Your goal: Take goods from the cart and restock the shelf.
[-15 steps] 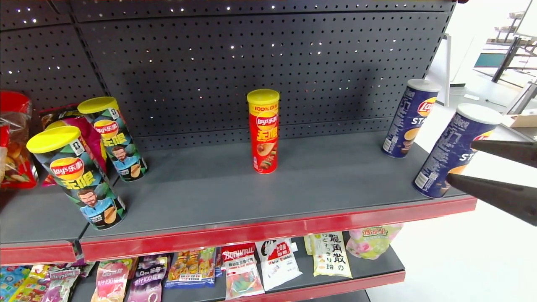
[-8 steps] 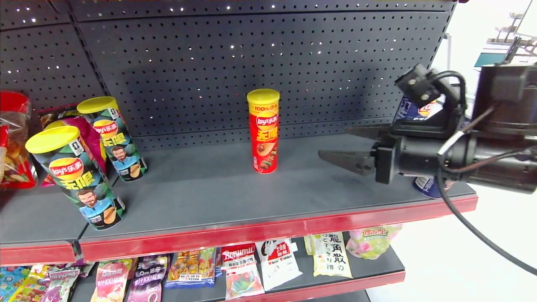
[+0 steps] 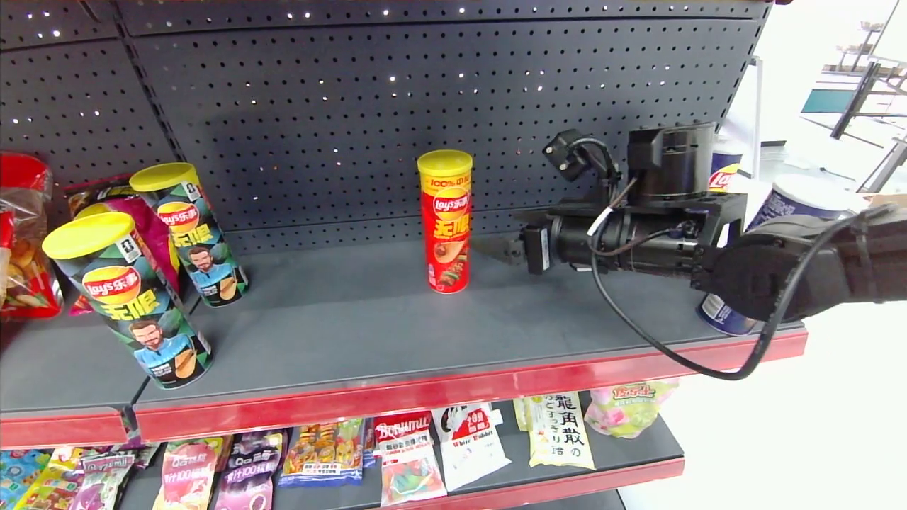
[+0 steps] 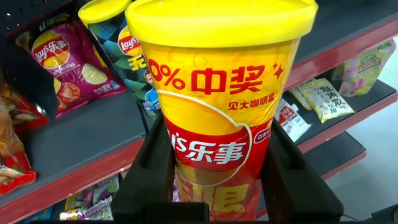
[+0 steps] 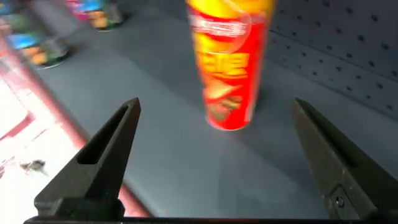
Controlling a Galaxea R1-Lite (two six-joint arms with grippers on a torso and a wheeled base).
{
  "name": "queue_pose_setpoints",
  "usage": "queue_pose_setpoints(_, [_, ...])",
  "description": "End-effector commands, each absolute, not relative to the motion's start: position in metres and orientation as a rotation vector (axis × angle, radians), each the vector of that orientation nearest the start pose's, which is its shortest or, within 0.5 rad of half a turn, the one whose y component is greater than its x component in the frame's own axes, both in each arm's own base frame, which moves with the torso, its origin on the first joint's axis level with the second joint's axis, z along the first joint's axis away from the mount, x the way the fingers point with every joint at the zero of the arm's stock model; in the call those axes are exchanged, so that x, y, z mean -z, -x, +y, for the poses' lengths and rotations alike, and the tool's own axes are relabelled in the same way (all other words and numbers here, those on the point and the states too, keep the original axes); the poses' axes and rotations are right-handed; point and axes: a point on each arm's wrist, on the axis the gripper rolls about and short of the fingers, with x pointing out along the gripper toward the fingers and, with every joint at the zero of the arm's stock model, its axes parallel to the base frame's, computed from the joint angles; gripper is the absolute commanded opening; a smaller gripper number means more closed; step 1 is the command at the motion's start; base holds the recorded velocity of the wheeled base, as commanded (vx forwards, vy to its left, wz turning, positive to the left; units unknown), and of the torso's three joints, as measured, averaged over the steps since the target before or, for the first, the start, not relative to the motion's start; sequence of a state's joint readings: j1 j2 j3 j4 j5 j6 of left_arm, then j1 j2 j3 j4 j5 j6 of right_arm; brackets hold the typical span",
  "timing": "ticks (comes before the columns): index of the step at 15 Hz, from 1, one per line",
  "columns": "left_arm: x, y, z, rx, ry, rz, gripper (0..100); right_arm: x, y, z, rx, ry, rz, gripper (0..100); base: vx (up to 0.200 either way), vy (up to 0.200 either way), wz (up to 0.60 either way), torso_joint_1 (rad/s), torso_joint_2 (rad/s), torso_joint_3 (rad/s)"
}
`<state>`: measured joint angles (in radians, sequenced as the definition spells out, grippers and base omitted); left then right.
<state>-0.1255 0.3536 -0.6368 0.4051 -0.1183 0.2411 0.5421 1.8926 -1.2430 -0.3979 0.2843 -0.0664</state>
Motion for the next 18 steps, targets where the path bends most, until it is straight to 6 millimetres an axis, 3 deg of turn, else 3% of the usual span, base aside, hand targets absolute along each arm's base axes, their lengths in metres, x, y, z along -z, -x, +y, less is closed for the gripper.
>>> queue_pose_setpoints(1, [-0.213, 0.032, 0.001, 0.258, -0.241, 0.096, 0, -0.199, -0.337, 0.209, -0.797, 0.083, 0.265, 100, 0.0, 0.0, 0.0, 0.0, 0.0, 0.0])
queue_pose_setpoints(5, [-0.213, 0.031, 0.001, 0.258, -0.24, 0.104, 0, -0.208, -0.356, 0.22, -0.774, 0.042, 0.217, 100, 0.0, 0.0, 0.0, 0.0, 0.0, 0.0])
queue_pose_setpoints(10, [-0.214, 0.029, 0.001, 0.259, -0.24, 0.107, 0, -0.217, -0.358, 0.23, -0.795, 0.038, 0.177, 100, 0.0, 0.0, 0.0, 0.0, 0.0, 0.0])
queue_pose_setpoints(14, [-0.214, 0.03, 0.001, 0.257, -0.24, 0.102, 0, -0.214, -0.35, 0.245, -0.829, 0.033, 0.189, 100, 0.0, 0.0, 0.0, 0.0, 0.0, 0.0])
queue_pose_setpoints(18, [-0.216, 0.031, 0.001, 0.256, -0.24, 0.093, 0, -0.208, -0.365, 0.258, -0.786, 0.033, 0.171, 100, 0.0, 0.0, 0.0, 0.0, 0.0, 0.0])
